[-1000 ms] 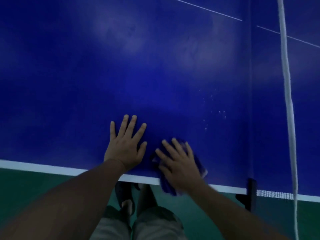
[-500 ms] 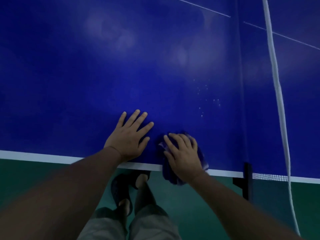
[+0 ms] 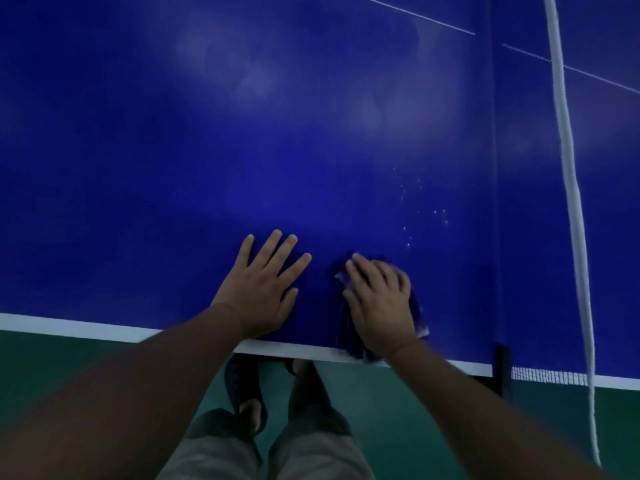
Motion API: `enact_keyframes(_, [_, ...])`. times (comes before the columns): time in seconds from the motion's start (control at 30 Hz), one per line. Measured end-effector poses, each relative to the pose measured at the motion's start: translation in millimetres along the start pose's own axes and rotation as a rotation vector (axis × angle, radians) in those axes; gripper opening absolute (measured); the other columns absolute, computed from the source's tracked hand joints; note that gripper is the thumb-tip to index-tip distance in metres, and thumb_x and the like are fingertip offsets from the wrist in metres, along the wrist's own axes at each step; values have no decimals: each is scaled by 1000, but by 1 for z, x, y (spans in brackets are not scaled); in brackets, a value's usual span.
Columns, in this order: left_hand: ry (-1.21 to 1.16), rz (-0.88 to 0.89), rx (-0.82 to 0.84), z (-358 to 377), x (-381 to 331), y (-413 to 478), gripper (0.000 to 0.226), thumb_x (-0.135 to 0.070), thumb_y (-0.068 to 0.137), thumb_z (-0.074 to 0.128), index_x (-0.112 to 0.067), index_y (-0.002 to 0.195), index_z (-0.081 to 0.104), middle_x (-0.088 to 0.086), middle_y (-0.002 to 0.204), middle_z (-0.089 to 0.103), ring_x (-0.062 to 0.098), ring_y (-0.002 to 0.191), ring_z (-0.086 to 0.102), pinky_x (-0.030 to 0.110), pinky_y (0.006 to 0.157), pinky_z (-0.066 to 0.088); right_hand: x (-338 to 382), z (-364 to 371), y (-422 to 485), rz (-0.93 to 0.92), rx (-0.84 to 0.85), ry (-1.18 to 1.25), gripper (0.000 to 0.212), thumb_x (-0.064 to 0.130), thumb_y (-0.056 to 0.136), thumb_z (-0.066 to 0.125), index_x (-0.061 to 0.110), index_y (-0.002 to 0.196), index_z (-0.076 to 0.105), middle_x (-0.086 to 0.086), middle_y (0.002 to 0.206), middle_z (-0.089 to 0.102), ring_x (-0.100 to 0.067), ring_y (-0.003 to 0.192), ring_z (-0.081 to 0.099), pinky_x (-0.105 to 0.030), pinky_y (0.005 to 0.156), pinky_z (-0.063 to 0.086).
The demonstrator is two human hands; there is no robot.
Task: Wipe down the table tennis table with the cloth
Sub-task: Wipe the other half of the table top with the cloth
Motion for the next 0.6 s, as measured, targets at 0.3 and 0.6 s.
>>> enact_keyframes(0.3, [-109,-140,-51,-26,3,65,61,-46,94,33,-23,148,46,12,157,37,34,147,28,59,118,22,-52,-11,72,345,-136,62,52,43,103,37,19,148,50,-14,145,46,-37,132,40,-58,110,30])
enact_keyframes(0.6, [-123,-286,-109,-50,27,179,58,-45,98,37,-24,152,37,10,160,28,31,149,17,57,121,12,-120,-27,193,383,-145,106,49,39,104,42,20,148,50,-14,143,45,-34,134,37,-56,113,24])
Point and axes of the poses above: each hand's wrist, its own y-axis towards the middle knuckle, its own z-axis out of the palm, x = y × z, the point moved 7 cm from there along y, towards the middle knuckle
